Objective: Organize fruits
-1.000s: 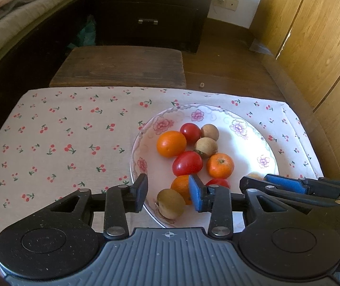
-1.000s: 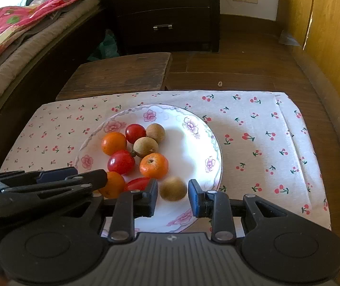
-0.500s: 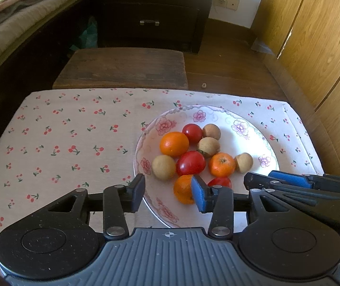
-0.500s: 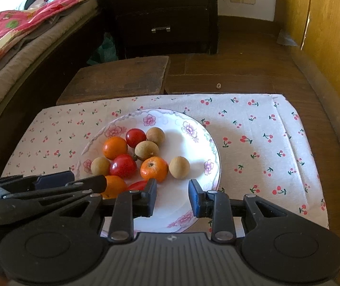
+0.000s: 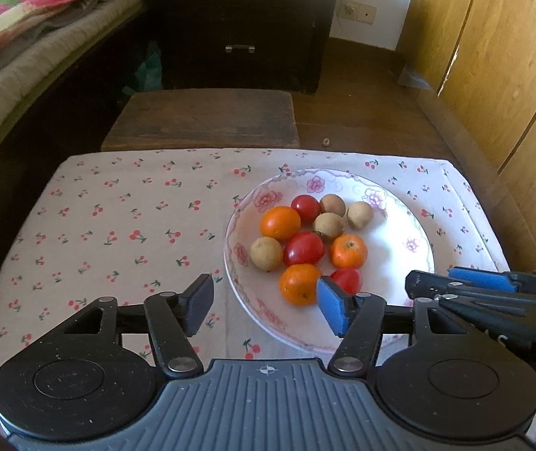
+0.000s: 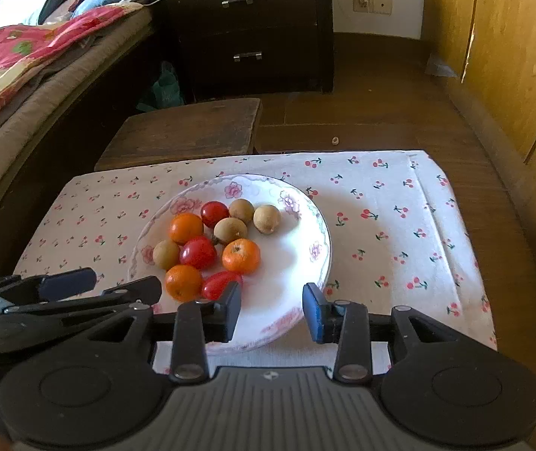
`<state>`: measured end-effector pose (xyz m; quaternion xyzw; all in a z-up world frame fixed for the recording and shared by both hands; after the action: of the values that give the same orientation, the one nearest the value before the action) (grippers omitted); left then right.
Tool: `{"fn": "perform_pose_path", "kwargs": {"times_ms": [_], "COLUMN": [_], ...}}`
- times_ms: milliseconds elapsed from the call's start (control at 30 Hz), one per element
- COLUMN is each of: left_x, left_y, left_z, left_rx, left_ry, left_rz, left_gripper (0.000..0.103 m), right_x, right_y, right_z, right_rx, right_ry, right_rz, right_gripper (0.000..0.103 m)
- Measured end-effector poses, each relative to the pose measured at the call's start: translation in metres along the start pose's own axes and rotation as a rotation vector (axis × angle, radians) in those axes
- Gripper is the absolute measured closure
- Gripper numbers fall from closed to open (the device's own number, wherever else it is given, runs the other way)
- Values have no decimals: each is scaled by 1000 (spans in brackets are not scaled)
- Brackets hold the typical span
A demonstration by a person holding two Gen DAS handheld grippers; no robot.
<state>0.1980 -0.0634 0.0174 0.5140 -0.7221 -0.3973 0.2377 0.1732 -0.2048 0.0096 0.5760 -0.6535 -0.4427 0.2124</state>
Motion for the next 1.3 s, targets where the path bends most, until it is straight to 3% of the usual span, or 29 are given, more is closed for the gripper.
{"fn": "perform_pose_path", "kwargs": {"times_ms": [400,767,1100,1300], "left_x": [6,10,4,6], "left_y": [37,61,80,92], "left_z": [18,37,64,80], "left_rx": [54,90,111,112], "left_ry": [-44,-42,-17,-30], "left_rz": [-76,-96,-125,-153], "left_gripper": [19,15,0,0], "right_x": [6,7,10,16], "right_y": [35,59,84,95], "right_z": [24,45,71,89], "right_rx": [19,32,49,45], "right_ry": [-22,-34,-51,-69], "right_rz": [-16,-29,-35,-33], "right_gripper": [59,57,55,54]}}
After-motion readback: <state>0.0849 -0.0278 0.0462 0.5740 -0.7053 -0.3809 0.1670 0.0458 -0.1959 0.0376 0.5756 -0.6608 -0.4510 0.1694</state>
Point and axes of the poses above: each gripper's, at about its wrist camera, not at the fingertips, and y roughly against the way its jaws point, x to its right, z to its underside, the point moved 1 cm from there along -y, roughly the way its jaws point, and after that the axes turned 10 degrees about -y, right-handed, at the moved point
